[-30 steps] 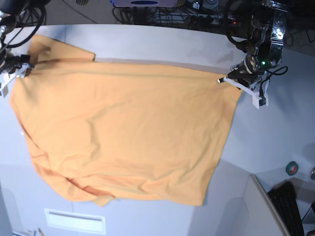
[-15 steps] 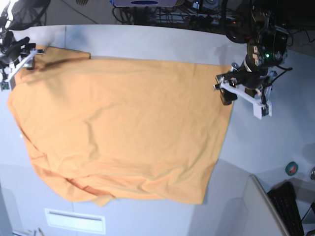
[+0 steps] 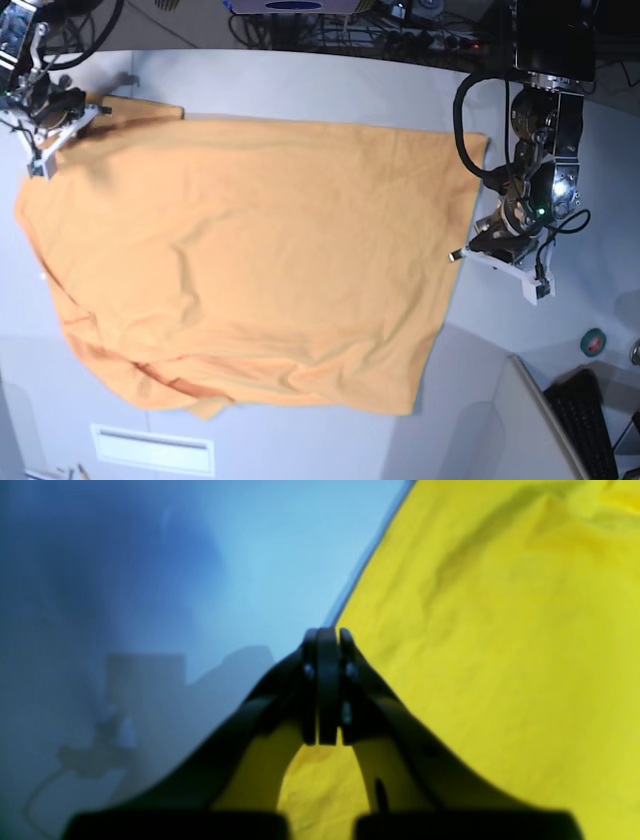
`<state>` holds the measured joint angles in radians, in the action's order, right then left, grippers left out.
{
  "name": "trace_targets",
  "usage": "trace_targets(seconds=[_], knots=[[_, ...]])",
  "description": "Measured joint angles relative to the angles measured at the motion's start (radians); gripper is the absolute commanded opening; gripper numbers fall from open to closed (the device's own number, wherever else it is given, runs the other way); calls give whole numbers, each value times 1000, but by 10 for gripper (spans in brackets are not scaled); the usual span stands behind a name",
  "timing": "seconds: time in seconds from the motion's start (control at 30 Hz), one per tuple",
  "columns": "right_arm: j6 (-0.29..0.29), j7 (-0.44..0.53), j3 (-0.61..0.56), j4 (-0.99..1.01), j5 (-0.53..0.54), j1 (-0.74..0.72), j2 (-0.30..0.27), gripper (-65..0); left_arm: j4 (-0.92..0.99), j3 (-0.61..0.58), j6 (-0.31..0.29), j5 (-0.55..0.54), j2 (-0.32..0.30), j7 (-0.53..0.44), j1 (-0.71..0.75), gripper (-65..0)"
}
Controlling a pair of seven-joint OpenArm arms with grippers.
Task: Layout the t-shirt on the table in an organized manner, then fold the t-shirt properly
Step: 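Lay the shirt down flat with both grippers and release, then grasp the shirt body with both grippers and pull it taut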
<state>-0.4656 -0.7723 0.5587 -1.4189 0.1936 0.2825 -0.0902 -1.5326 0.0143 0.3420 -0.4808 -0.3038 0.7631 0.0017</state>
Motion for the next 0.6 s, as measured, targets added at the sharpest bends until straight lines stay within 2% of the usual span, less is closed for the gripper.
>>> trace_targets(seconds=[0.17, 0.3, 0.47, 0.6], knots=[[2, 21, -8, -19, 14, 58, 7, -650, 2, 3, 1, -2, -4, 0, 14, -650], [-2, -92, -6, -130, -6, 168, 37, -650, 6, 2, 0, -2, -4, 3, 20, -650], [-5, -122, -7, -232, 8, 173, 36, -650, 6, -10, 0, 1, 0, 0, 13, -650], [-2, -250, -7, -385, -7, 184, 39, -650, 23, -24, 2, 10, 19, -6, -3, -650]])
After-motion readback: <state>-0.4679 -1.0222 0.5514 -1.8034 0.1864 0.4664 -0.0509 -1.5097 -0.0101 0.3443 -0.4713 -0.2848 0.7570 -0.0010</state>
